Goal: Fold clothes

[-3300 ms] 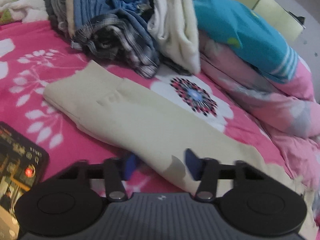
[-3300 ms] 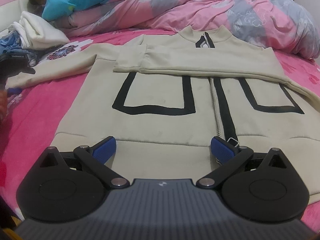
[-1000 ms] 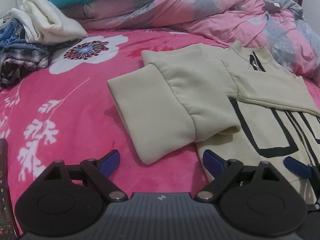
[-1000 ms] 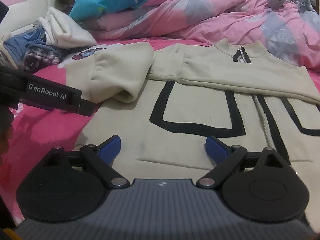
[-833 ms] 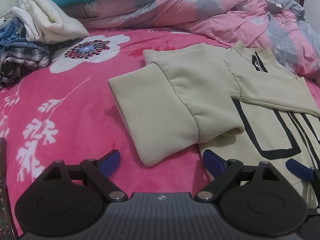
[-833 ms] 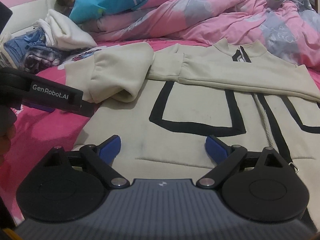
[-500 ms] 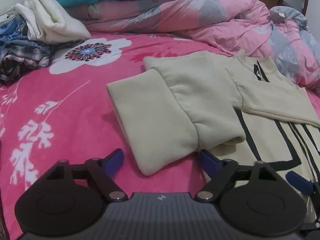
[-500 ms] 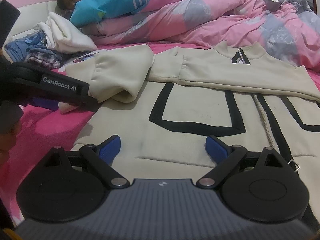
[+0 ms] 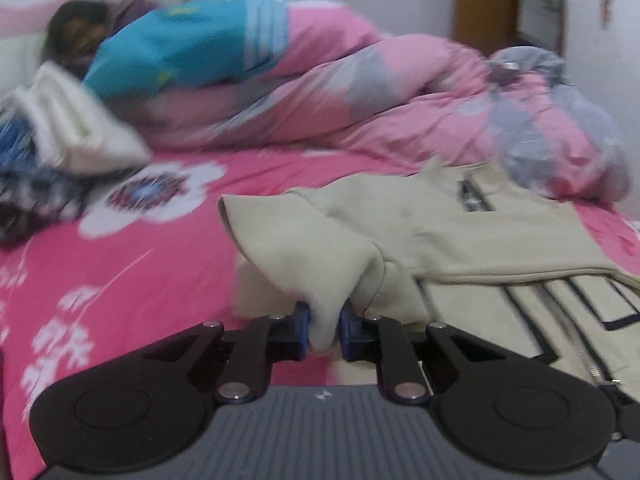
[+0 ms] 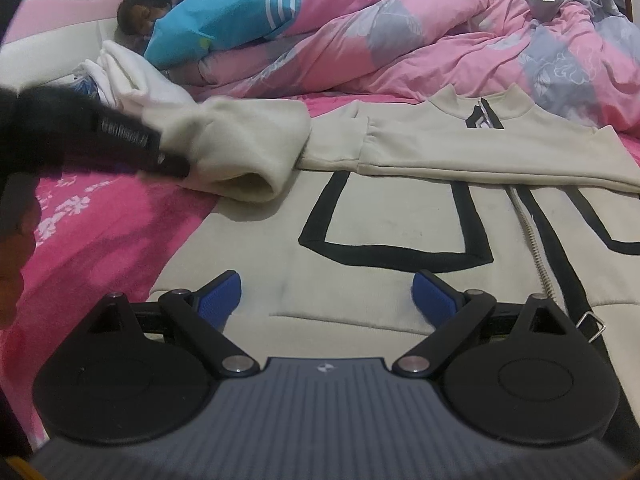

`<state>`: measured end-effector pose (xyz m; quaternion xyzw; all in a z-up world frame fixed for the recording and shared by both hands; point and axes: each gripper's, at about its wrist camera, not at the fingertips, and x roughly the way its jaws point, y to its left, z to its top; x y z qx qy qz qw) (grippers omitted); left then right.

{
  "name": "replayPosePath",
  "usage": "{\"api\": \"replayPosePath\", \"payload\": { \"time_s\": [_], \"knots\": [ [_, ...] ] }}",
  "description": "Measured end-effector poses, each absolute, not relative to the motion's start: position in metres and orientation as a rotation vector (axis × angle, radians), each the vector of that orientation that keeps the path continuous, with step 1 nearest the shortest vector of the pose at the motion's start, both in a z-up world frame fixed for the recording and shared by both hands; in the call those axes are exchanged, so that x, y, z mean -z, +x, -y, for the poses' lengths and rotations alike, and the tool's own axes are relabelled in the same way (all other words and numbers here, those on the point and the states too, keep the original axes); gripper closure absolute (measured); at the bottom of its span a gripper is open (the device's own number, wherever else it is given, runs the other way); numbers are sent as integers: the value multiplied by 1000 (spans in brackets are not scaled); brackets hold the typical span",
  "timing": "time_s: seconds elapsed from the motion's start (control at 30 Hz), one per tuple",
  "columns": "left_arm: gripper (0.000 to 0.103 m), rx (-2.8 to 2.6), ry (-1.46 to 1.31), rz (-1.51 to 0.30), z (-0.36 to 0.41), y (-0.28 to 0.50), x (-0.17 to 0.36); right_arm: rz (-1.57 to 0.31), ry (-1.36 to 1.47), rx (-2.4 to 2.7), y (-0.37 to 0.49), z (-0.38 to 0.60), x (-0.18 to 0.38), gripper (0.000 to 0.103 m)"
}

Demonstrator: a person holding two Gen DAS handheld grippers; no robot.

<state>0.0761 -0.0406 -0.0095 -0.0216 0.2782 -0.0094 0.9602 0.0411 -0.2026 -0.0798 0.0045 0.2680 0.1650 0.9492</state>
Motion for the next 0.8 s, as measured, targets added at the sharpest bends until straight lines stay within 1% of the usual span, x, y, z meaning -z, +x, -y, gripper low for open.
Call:
{"api": "replayPosePath", "payload": {
  "time_s": [0.13,0.17,0.2,0.23,0.27,0.3,0.37,0.5,0.73,0.8],
  "knots": [
    [85,129,6,-575,70,80,7,-541,15,-338,41,203,80,9],
    [81,163,9,-590,76,82,7,-540,16,-338,40,203,80,9],
    [73,186,1,-602,80,82,9,-540,16,-339,41,203,80,9],
    [67,199,-1,-605,83,80,9,-539,17,-339,41,204,80,9],
    [55,212,-3,-608,86,78,10,-539,18,-340,41,204,80,9],
    [46,225,-5,-611,88,77,11,-538,20,-340,41,204,81,9],
    [40,215,27,-587,91,71,10,-538,20,-340,40,204,81,9],
    [36,199,47,-574,89,66,7,-538,18,-339,40,204,81,9],
    [35,176,-27,-618,70,71,11,-539,12,-335,41,203,80,9],
    [34,170,-40,-626,65,70,14,-540,10,-334,41,202,80,9]
  ]
}}
